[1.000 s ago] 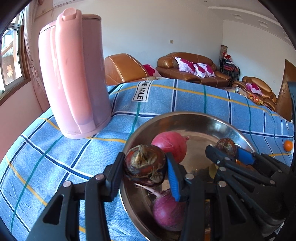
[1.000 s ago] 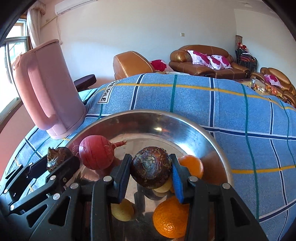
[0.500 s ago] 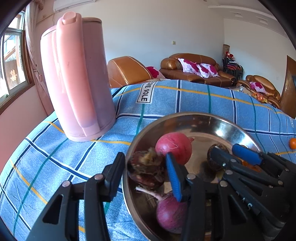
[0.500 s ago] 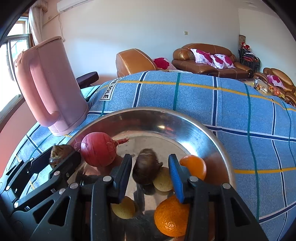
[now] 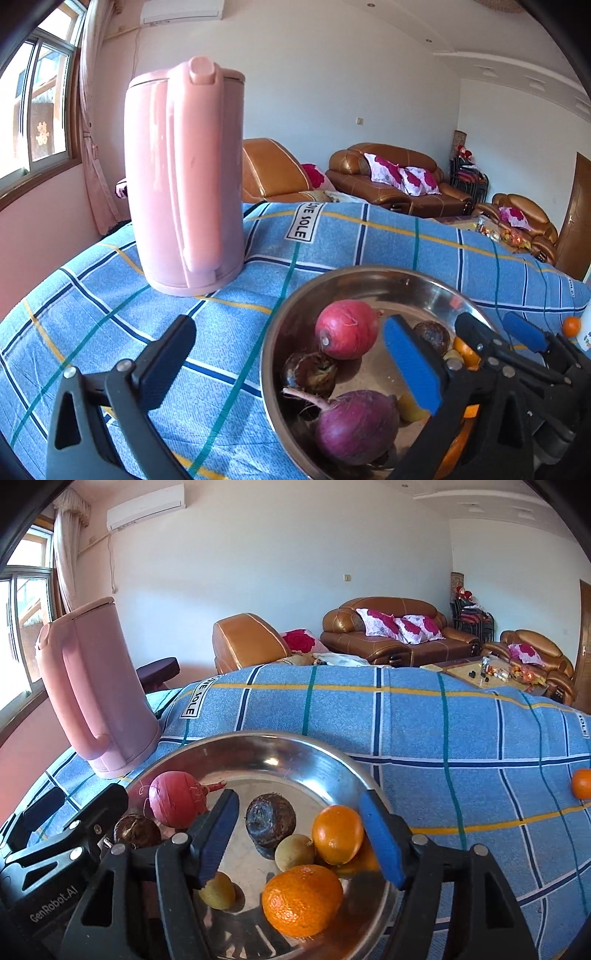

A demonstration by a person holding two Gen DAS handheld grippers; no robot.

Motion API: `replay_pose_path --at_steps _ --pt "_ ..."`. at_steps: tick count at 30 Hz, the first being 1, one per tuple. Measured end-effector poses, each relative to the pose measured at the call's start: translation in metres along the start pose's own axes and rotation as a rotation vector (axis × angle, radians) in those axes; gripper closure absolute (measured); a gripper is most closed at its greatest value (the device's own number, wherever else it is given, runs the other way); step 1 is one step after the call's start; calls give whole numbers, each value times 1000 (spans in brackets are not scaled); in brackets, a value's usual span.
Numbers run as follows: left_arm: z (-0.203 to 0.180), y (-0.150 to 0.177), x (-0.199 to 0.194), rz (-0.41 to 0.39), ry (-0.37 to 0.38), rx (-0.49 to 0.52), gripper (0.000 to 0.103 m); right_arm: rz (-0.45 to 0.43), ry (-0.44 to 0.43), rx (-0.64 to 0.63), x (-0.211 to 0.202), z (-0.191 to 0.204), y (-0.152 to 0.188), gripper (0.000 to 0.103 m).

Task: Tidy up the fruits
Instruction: 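Withdraw both open tools from the bowl toward the two oranges by the mug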

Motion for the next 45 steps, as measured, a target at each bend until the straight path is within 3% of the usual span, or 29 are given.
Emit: replay_pose_path --at_steps 8,13,37,45 --pt "-15 -5 -15 -98 -66 121 0 -143 195 -30 -26 -44 -3 27" --pt "-27 -4 -20 -115 -77 177 0 -157 196 23 -33 -62 -3 27" --pt "-51 8 -40 -143 -85 194 0 -123 257 54 -49 -111 14 27" --pt "-79 17 -46 -125 -39 204 0 -110 276 75 -54 -138 19 27"
Point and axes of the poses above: each gripper's, at about its wrist camera, not at the fingertips, and x roughly the way its jaws point, z to its left, y to its underside, the point moved 8 cm from there along x, roughly the way its jaws point, and after that the axes turned 10 degrees about y, right-handed, at the moved point
